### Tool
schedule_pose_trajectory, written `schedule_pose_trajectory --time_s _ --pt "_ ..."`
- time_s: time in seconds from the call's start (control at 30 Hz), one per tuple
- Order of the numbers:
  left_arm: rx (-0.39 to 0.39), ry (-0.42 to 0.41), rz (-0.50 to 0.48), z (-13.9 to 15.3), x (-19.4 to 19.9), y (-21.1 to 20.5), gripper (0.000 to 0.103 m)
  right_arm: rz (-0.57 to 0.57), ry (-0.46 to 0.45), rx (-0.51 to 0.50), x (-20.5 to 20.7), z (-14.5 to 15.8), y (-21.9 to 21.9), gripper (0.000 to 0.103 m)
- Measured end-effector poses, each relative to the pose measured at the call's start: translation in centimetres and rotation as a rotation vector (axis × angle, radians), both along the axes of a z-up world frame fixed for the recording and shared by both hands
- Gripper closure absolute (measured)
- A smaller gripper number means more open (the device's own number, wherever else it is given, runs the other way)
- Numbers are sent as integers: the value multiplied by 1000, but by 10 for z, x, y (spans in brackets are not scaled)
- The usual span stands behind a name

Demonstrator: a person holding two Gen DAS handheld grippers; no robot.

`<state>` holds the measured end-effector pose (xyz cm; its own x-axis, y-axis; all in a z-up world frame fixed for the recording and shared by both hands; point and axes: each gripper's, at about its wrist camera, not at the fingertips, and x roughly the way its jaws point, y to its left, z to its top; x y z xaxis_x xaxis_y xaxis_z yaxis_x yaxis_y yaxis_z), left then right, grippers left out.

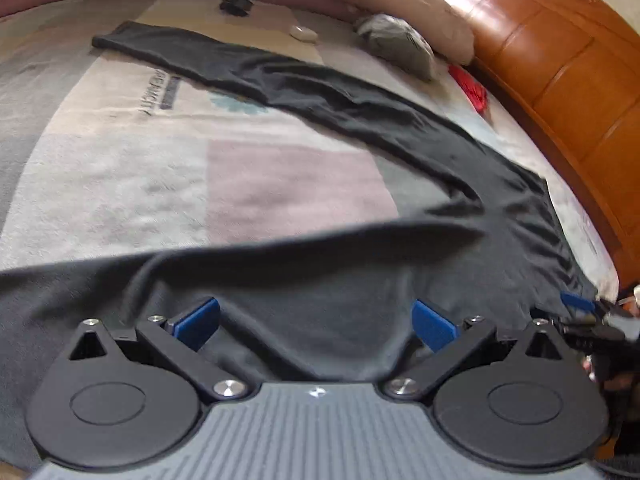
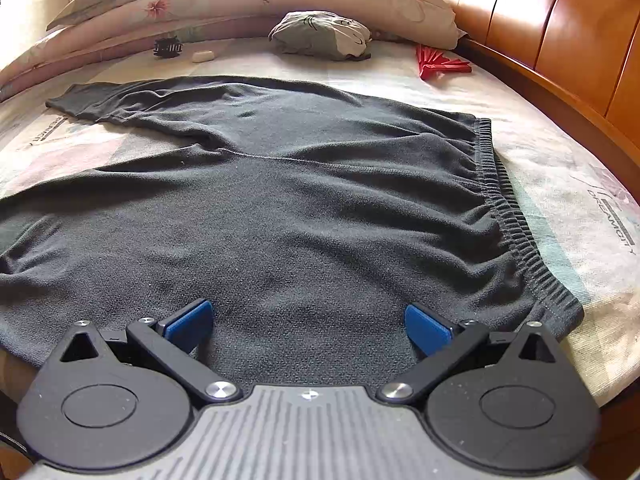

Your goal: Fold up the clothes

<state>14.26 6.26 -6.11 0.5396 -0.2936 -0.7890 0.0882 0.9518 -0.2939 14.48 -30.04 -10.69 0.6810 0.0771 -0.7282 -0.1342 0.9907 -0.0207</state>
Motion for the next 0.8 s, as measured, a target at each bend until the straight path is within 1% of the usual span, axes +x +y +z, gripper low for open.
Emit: schedule_pose_trajectory --time_s 0.03,0.13,0.23,0.33,0.37,0.43,0.57,0.63,0.67,0.73,0.8 --pt "9 19 -19 -2 -6 -8 2 -1 -1 0 0 0 0 0" --pt "-25 65 -38 -11 -22 -21 2 -3 -3 0 -1 0 0 0" --pt "-29 65 -35 -14 -37 -21 1 -4 -4 0 -1 0 0 0" --pt "-17 115 -31 -9 -41 -16 1 -5 -5 0 -1 0 0 0" --pt "-6 116 -22 -7 -41 -14 1 -6 -6 1 -1 0 0 0" --pt "18 89 -6 -4 -39 -10 1 -9 -9 0 -2 -1 1 0" --pt "-28 105 50 -9 -33 2 1 -18 -5 0 -2 0 2 0" --pt "-49 102 60 -11 -37 5 1 -20 -4 0 -3 0 1 0" --pt "-48 105 58 -10 -39 5 1 -23 0 -1 -2 1 2 0" --pt "-30 99 67 -7 -41 6 1 -38 38 -4 3 5 3 0" --pt "27 72 76 -2 -39 5 1 -41 62 19 6 14 8 0"
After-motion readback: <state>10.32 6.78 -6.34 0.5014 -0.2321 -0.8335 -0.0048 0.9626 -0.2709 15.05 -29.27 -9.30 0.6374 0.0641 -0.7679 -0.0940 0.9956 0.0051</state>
